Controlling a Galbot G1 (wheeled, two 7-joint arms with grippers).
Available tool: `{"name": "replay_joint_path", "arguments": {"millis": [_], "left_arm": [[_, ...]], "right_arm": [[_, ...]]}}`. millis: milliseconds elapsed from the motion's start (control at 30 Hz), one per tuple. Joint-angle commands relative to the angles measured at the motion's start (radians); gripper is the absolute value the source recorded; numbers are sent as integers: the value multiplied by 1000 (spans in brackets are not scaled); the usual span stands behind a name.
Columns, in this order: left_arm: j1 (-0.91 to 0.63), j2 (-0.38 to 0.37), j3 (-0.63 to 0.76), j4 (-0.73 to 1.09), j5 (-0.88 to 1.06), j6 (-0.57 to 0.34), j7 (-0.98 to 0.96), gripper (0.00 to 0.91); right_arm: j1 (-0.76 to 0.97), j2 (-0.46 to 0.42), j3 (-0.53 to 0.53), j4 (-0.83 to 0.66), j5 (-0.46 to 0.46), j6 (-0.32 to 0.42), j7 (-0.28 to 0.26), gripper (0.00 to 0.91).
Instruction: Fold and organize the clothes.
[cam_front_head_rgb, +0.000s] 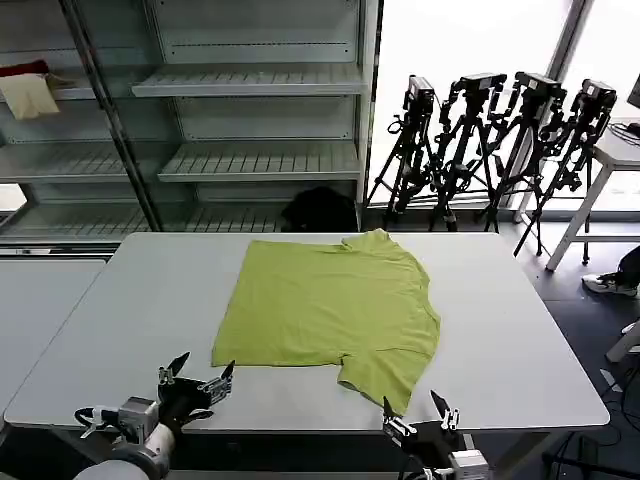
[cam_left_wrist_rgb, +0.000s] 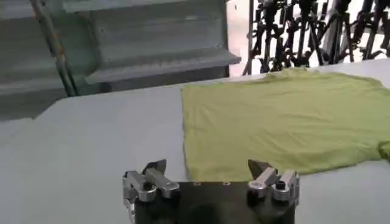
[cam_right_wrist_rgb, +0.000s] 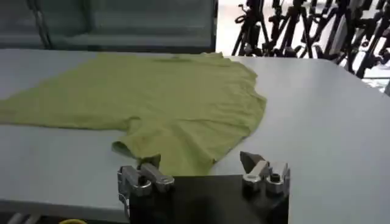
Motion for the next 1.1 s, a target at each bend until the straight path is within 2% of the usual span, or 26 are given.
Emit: {"name": "replay_joint_path", "arguments": {"millis": [33, 133, 233, 467, 567, 633, 667, 733, 767, 867, 900, 967, 1067, 1100], "left_arm": [[-72, -4, 14, 71, -32, 18, 14, 907], [-85, -5, 11, 93, -61, 18, 14, 887], [-95, -6, 13, 114, -63, 17, 19, 655], [-89, -16, 20, 132, -63, 17, 22, 625], [-81, -17, 25, 128, -58, 16, 26, 554], [-77, -18, 26, 128, -57, 16, 25, 544], [-77, -18, 26, 129, -58, 16, 25, 514], [-75, -19, 25, 130, -60, 16, 26, 453], [-74, -20, 26, 129, -63, 16, 26, 373], [-72, -23, 33, 130, -62, 16, 28, 322], [-71, -24, 35, 131, -60, 16, 28, 242], [-69, -25, 40, 131, -58, 15, 30, 171], [-70, -27, 43, 131, -50, 15, 32, 161], [-70, -27, 43, 131, -49, 15, 32, 131]], "right_arm": [[24, 2, -34, -6, 13, -32, 12, 907], [23, 5, -41, -8, 10, -32, 20, 907], [22, 6, -38, -14, 10, -32, 17, 907], [28, 12, -41, -16, 8, -31, 20, 907], [33, 12, -43, -21, 8, -31, 19, 907], [34, 14, -46, -25, 8, -31, 20, 907], [34, 14, -48, -26, 8, -31, 19, 887], [34, 13, -50, -28, 7, -31, 19, 766], [35, 13, -51, -28, 7, -31, 19, 695], [35, 14, -50, -31, 7, -31, 20, 675], [34, 14, -50, -31, 7, -31, 20, 665], [32, 14, -48, -32, 8, -31, 22, 645], [32, 18, -34, -29, 14, -30, 24, 524], [32, 19, -30, -29, 15, -30, 24, 403]]}}
